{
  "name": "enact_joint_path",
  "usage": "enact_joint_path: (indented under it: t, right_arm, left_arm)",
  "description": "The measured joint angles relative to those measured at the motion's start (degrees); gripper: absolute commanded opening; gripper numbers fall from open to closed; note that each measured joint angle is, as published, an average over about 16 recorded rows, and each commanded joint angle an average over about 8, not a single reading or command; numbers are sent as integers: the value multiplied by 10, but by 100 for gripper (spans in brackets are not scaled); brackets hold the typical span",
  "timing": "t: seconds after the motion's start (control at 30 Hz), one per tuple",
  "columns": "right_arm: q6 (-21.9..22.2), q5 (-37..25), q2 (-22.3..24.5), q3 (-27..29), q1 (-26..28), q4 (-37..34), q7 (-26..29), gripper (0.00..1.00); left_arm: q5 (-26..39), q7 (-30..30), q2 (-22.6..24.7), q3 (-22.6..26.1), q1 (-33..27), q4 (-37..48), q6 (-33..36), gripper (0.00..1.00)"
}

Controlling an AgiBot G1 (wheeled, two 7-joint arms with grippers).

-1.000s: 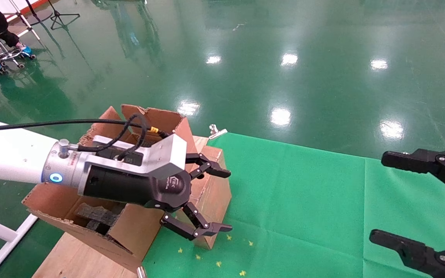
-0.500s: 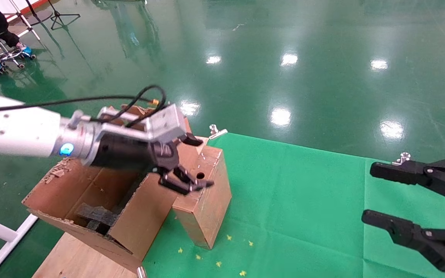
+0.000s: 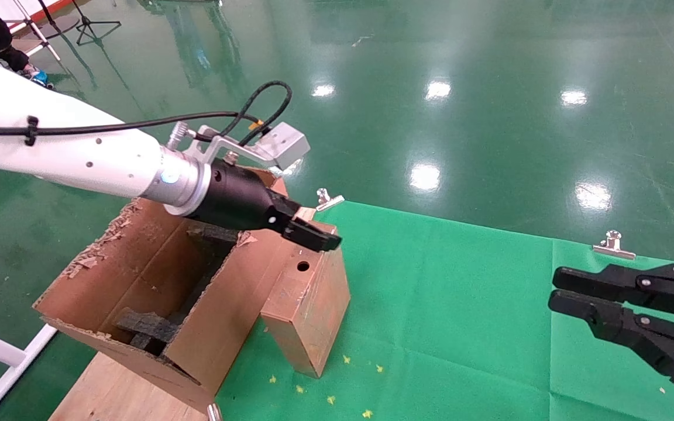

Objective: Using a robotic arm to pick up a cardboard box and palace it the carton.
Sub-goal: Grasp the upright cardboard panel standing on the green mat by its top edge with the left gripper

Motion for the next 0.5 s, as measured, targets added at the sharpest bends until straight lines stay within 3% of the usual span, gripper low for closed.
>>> enact_joint_path:
  t: [0.2, 0.5]
  right_arm:
    - [0, 0, 0, 0, 0, 0, 0, 0]
    - [0, 0, 0, 0, 0, 0, 0, 0]
  left_arm:
    - [12, -56, 13, 7, 2, -2, 4, 100]
    - [29, -86, 21, 24, 16, -3, 9, 100]
